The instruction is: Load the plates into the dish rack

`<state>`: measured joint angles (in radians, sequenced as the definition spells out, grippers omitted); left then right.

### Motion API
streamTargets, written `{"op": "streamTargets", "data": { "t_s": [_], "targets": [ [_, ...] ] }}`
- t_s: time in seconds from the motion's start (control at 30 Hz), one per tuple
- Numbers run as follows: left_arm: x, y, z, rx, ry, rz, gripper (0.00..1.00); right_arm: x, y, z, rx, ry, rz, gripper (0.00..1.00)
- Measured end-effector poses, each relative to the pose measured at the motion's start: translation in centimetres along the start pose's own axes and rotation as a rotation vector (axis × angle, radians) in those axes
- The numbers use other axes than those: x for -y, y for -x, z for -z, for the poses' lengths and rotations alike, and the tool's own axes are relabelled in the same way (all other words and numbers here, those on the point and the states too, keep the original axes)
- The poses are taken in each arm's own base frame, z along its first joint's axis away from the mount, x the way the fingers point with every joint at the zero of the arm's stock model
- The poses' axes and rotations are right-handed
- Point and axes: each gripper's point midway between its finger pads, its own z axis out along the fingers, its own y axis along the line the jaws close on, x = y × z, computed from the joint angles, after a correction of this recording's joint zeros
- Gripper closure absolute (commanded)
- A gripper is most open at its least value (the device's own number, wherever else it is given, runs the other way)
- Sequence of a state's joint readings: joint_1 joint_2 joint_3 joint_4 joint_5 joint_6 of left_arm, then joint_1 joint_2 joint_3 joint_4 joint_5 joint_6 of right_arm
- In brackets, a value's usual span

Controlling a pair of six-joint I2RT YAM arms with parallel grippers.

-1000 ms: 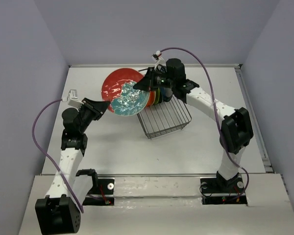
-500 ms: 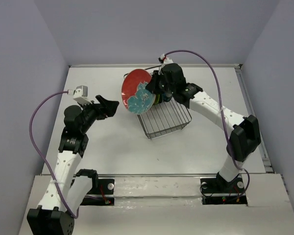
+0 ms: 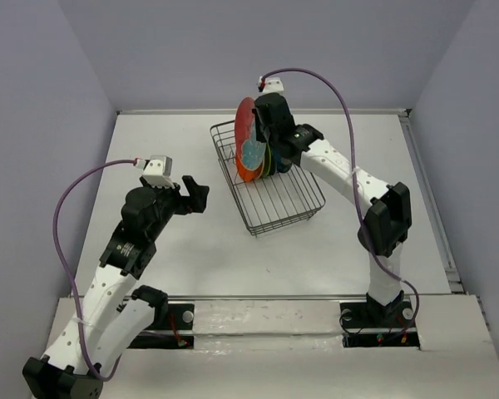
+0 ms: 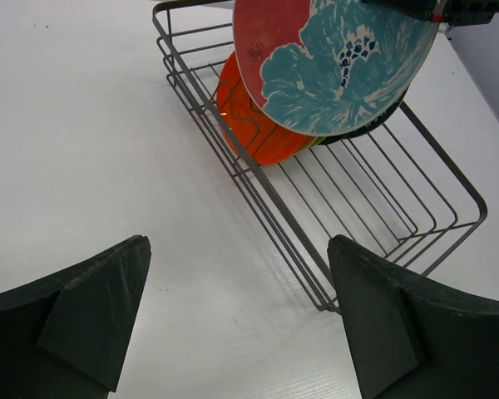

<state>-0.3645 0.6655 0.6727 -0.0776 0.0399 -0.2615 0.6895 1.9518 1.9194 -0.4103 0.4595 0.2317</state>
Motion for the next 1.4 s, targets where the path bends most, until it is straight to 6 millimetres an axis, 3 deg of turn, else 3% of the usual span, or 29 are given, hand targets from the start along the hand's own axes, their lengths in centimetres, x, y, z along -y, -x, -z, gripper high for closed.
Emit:
{"op": "streamTargets", "data": {
  "t_s": [0.17, 0.43, 0.47, 0.57, 0.6, 0.7, 0.83, 1.03, 1.1, 1.2, 1.27, 1.4],
  "targets": [
    [0.0, -0.2, 0.1, -0.009, -0.001, -0.007, 0.01, -1.4, -1.0, -1.2, -0.009, -0.03, 0.079, 0.93],
    [0.2, 0.5, 0.7, 0.022, -0.011, -0.007, 0.01, -4.5, -5.9, -3.0, -0.081, -0.035, 0.208, 0.9],
    [0.2, 0.5, 0.7, 0.023, -0.011, -0.007, 0.01, -4.6, -6.6, -3.1, -0.095, -0.036, 0.217, 0.75],
    [0.2, 0.5, 0.7, 0.022, -0.011, -0.007, 0.01, -5.0, -6.8, -3.2, -0.096, -0.031, 0.207, 0.47],
    [0.2, 0.5, 0.7, 0.022, -0.012, -0.007, 0.01, -5.1, -6.6, -3.2, -0.091, -0.027, 0.197, 0.33],
    [0.2, 0.5, 0.7, 0.022, -0.012, -0.007, 0.01, -5.4, -5.3, -3.0, -0.064, -0.016, 0.165, 0.13],
    [0.2, 0.5, 0.7, 0.022, -0.012, -0.007, 0.01, -5.7, -3.3, -1.8, -0.029, 0.012, 0.134, 0.0],
    [0.2, 0.5, 0.7, 0.023, -0.012, -0.008, 0.01, -4.3, 2.0, 4.3, 0.06, 0.082, 0.052, 0.0],
    [0.2, 0.6, 0.7, 0.025, -0.012, -0.009, 0.01, -2.6, 3.9, 8.6, 0.111, 0.119, 0.01, 0.0],
    [0.3, 0.8, 0.9, 0.035, -0.016, -0.01, 0.01, -0.5, 6.0, 13.4, 0.2, 0.161, -0.048, 0.0],
    [0.6, 1.1, 1.3, 0.053, -0.03, -0.01, 0.01, 2.2, 5.7, 17.7, 0.268, 0.186, -0.09, 0.0],
    [1.4, 2.2, 1.8, 0.098, -0.071, -0.01, 0.01, 7.0, 3.9, 23.0, 0.355, 0.172, -0.145, 0.0]
  ]
}}
